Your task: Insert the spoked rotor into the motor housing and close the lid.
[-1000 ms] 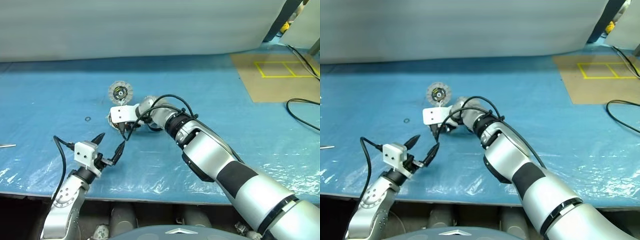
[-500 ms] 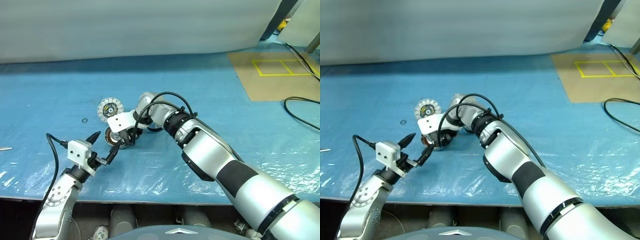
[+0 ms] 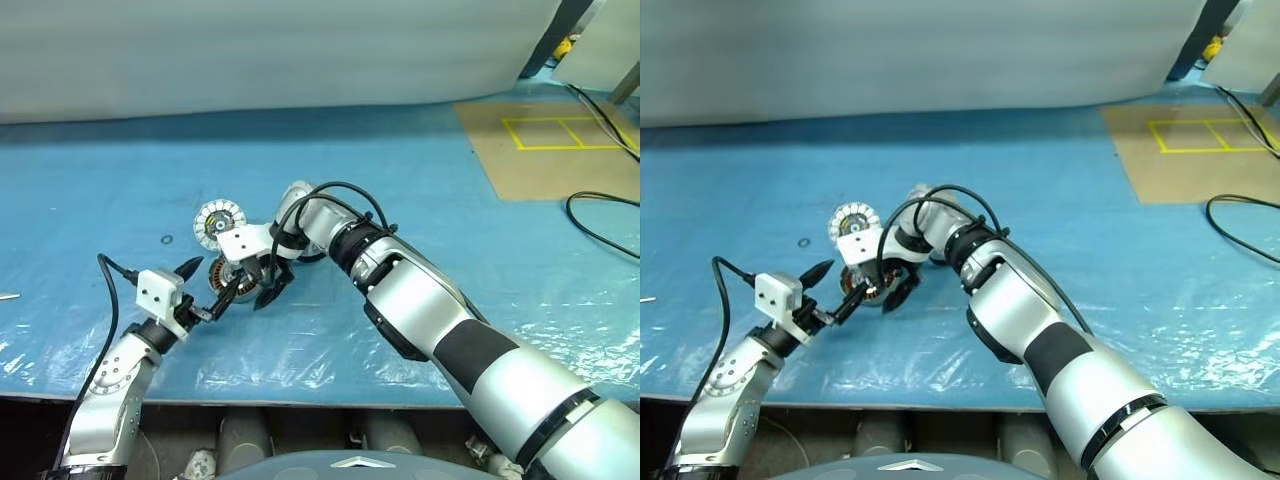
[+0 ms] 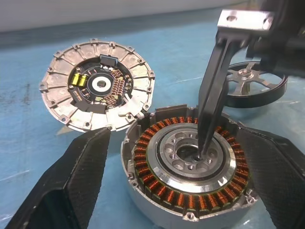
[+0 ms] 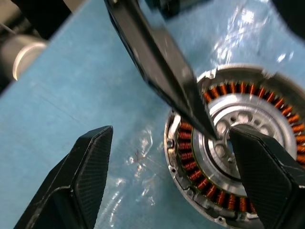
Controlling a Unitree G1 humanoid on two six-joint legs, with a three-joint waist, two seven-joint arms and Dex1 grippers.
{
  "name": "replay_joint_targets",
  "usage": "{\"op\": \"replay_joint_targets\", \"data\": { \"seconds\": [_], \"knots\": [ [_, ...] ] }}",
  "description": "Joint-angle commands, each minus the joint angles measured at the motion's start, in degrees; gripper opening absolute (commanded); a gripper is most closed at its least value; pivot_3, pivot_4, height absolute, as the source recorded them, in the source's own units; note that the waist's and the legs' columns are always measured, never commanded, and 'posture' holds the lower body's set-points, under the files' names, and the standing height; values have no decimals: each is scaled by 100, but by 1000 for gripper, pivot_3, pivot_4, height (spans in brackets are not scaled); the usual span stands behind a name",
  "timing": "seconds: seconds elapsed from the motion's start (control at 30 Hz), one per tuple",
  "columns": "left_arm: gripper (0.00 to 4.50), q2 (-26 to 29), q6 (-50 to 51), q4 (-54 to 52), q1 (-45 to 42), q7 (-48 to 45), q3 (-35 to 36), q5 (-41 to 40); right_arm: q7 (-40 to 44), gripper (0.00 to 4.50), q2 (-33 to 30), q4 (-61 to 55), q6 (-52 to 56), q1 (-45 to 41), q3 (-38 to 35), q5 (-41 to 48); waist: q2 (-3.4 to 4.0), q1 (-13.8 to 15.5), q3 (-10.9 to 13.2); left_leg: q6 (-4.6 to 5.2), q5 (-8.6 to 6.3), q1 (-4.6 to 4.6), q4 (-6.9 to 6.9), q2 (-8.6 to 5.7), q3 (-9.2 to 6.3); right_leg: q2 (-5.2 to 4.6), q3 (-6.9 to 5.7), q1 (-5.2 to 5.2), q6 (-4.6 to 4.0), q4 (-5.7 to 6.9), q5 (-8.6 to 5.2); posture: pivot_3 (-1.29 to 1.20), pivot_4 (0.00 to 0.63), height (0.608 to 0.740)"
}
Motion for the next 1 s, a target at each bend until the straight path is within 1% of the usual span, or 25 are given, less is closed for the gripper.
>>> {"op": "replay_joint_targets", "data": {
  "seconds": [0.03, 0.1, 0.2, 0.3, 0.4, 0.47, 0.5, 0.63, 0.8, 0.87, 1.0],
  "knots": [
    [4500, -21, 61, 48, -268, 77, 317, -282, 561, 4094, 216, -641, 293, -596, -602, 807, -7, 3, 2, 4, 2, -22, 10, 7, 0, 6, -1, -21, -1, 8, 2, 0, 150, 740],
    [4500, -30, 70, 234, -454, 255, 399, -186, 512, 4094, 131, -831, 603, -654, -963, 1210, -11, 5, 0, 4, 3, -29, 15, 18, 0, 13, -5, -26, -2, 11, 3, 0, 150, 740],
    [4500, -74, 26, 480, -751, 379, 472, -164, 65, 4094, -44, -1057, 974, -675, -1471, 1696, -21, 24, 2, 4, 2, -28, 15, 18, 0, 13, -7, -23, -4, 10, 3, 0, 150, 740],
    [4500, -76, -55, 784, -1084, 558, 476, 34, -812, 4094, -310, -1225, 803, -405, -1866, 1899, -31, 47, 2, 3, 2, -29, 20, 17, 0, 12, -8, -22, -6, 10, 6, 0, 150, 740],
    [4500, -84, -124, 1104, -1408, 767, 473, 254, -1658, 4094, -532, -1315, 873, -91, -2131, 2003, -37, 127, 0, 2, 3, -22, 24, 17, -2, 12, -10, -12, -6, 11, 7, 0, 150, 740],
    [4500, -123, -160, 1268, -1585, 860, 487, 301, -2084, 4094, -675, -1456, 766, 192, -2183, 1985, -39, 154, -1, 0, 4, -22, 28, 13, -2, 11, -8, -10, -6, 10, 9, 0, 150, 740],
    [4500, -138, -162, 1359, -1676, 927, 501, 326, -2266, 4094, -757, -1524, 822, 330, -2223, 1991, -41, 160, 0, -15, 12, -23, 30, 12, -2, 11, -7, -9, -5, 10, 10, 0, 150, 740],
    [4500, -163, -185, 1861, -2065, 1354, 622, 497, -2827, 4094, -1080, -1901, 1102, 887, -2218, 1925, -44, 158, 1, -19, 15, -27, 31, 11, -2, 11, -9, -11, 16, 13, 23, 0, 150, 740],
    [4500, -93, -302, 3004, -2909, 2422, 651, 1170, -2997, 4094, -1397, -3073, 1784, 1694, -2168, 2086, -52, 164, 1, -19, 15, -27, 34, 10, -9, 13, -11, -10, 27, 20, 29, 0, 150, 740],
    [4500, -104, -366, 3337, -3147, 2738, 725, 1278, -3087, 4094, -1507, -3370, 2009, 1873, -2171, 2113, -56, 156, 3, -20, 16, -28, 38, 5, -10, 12, -5, -10, 37, 19, 36, 0, 150, 740],
    [4500, -118, -431, 3815, -3407, 3032, 820, 1316, -3230, 4094, -1684, -3724, 2232, 2063, -2121, 2123, -61, 158, 2, -22, 16, -26, 38, 1, -12, 12, -3, -9, 39, 19, 38, 0, 150, 740]
  ]
}}
